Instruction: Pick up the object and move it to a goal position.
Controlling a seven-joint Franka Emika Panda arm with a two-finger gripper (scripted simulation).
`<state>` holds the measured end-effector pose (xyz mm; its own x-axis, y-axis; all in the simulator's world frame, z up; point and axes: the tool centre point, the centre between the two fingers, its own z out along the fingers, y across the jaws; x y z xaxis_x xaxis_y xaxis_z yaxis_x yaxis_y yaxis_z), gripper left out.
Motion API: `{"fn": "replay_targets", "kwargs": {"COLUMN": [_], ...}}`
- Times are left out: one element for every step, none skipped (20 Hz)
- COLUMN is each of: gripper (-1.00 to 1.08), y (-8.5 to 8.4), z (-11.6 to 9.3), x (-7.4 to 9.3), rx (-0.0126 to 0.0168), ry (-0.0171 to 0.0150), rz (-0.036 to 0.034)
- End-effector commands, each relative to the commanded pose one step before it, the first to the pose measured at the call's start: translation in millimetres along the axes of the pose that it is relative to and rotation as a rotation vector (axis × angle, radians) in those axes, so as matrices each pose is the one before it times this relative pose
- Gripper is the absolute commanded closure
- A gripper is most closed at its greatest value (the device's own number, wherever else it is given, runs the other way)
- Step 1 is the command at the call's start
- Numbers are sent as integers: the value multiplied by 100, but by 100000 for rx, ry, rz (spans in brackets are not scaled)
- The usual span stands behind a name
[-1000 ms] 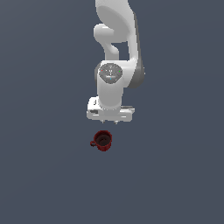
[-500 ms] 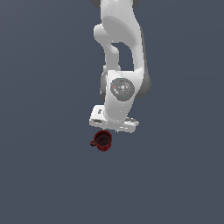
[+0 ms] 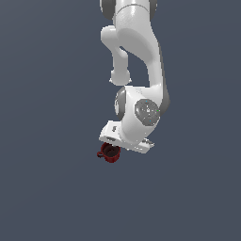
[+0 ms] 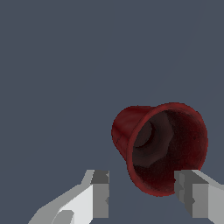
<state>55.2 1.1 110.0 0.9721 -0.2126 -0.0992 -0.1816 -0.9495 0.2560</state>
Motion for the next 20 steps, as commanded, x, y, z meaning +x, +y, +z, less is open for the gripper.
{"fn": "replay_targets", "kwargs": {"gripper": [-20, -20, -20, -20, -20, -20, -20, -20, -20, -20, -20, -20, -20, -20, -20, -20, -20, -20, -20, -20], "y": [-212, -76, -65, -54, -42, -30, -19, -7, -5, -1, -4, 7, -9, 14, 2, 3, 6, -7, 18, -3], "z": [88, 27, 22, 18, 14, 10, 5, 2, 2, 42, 125, 209, 290, 375, 457, 457, 374, 289, 209, 124], "x": [421, 110, 92, 75, 58, 41, 24, 8, -68, 1, 2, 5, 2, 6, 1, -2, -4, -7, -1, -4], "rx": [-1998, -565, -482, -393, -310, -221, -127, -40, 271, 0, 0, -35, 0, -61, -35, -35, -35, 0, -49, 0], "ry": [54, 23, 24, 23, 20, 15, 9, 3, -38, 0, 0, 4, 0, 7, 4, 3, 3, 0, 4, 0], "rz": [1446, 387, 329, 268, 211, 150, 87, 27, -257, 0, 0, 33, 0, 58, 34, 34, 34, 0, 49, 0]}}
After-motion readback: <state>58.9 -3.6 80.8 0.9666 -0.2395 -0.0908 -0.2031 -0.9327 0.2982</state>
